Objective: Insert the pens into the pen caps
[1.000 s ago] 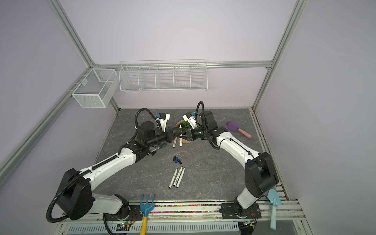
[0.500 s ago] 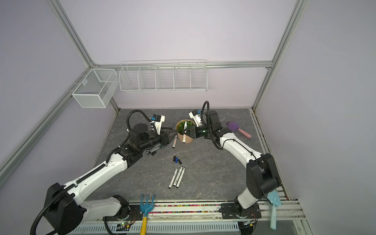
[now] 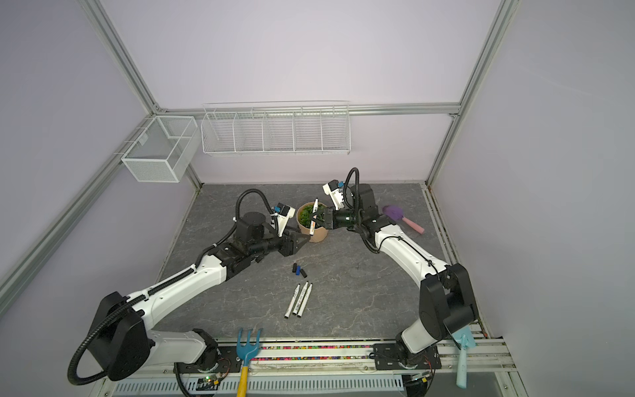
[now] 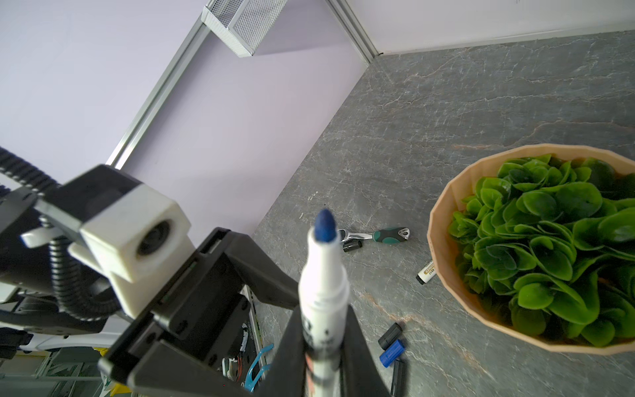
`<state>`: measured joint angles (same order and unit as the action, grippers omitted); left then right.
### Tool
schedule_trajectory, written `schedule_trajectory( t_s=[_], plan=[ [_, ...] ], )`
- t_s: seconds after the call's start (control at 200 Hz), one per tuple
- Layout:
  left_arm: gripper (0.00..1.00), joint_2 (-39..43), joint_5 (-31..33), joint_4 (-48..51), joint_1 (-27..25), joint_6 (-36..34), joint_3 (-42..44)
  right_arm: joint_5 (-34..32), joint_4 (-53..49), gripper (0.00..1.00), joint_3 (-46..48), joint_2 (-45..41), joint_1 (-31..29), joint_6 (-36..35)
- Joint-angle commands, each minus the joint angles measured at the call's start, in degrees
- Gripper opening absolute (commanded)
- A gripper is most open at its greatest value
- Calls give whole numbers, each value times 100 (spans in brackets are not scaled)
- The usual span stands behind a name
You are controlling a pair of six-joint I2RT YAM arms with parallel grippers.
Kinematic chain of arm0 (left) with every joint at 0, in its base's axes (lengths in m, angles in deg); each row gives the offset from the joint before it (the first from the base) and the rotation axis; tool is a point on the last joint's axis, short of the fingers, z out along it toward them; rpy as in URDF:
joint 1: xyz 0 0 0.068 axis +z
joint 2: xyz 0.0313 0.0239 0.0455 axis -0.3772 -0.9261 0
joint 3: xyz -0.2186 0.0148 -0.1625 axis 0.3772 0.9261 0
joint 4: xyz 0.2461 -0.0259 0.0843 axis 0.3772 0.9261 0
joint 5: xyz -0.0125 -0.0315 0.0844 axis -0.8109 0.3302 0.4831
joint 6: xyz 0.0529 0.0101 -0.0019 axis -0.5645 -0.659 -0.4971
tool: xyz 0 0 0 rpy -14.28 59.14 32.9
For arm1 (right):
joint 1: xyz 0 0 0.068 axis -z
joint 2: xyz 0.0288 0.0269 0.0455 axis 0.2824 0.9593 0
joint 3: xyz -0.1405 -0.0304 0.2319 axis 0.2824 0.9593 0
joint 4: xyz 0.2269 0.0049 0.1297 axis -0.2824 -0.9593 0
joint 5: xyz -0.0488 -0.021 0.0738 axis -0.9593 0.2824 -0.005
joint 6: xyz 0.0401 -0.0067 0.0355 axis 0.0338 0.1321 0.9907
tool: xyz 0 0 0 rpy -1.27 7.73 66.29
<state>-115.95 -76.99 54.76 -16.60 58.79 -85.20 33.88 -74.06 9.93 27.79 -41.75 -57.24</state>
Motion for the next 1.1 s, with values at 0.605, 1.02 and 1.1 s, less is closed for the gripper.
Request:
schedule_trajectory(
  t_s=[0.605, 1.02, 1.1],
  plan=[
    [11, -889, -232, -1005, -122, 181, -677, 153, 27, 10, 180, -353, -74, -47],
    [0, -851, -434, -495, -258, -80, -544, -111, 140, 38, 155, -486, 36, 19],
    [0, -847, -401, -440, -306, -94, -493, -146, 139, 38, 104, -483, 47, 21]
  ],
)
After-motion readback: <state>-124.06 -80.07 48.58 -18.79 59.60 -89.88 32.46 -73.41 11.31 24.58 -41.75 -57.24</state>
